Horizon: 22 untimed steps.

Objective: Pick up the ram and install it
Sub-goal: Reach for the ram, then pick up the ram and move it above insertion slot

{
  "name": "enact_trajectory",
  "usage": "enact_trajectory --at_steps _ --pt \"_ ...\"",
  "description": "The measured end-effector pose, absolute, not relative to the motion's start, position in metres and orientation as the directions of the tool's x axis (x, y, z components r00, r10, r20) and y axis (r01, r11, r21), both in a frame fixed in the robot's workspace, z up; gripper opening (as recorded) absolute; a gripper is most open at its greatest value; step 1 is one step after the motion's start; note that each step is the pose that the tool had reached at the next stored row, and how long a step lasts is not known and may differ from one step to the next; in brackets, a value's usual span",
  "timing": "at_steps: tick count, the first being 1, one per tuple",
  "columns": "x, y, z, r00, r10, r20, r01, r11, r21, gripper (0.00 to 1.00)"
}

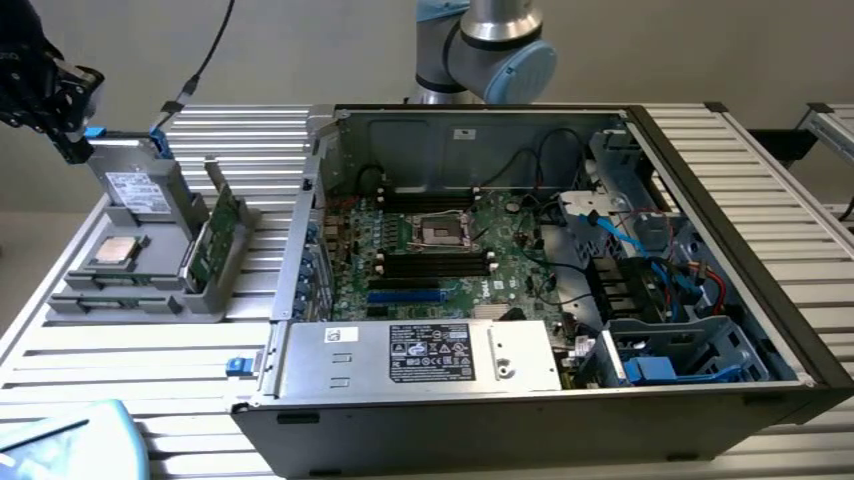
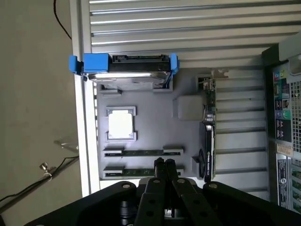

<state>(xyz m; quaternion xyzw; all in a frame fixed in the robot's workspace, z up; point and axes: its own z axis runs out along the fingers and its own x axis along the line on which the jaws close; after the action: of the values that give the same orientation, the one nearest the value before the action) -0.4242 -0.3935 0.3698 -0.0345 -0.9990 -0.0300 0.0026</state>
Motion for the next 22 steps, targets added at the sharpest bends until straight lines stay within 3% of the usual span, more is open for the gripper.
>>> enact_trajectory --at_steps 9,22 --pt "-0.426 -0.415 0.369 -0.995 0.069 0.067 0.073 0.996 0.056 0.11" --pt "-0.425 -0.416 0.369 -0.995 0.069 0.069 0.073 0.996 0.056 0.11"
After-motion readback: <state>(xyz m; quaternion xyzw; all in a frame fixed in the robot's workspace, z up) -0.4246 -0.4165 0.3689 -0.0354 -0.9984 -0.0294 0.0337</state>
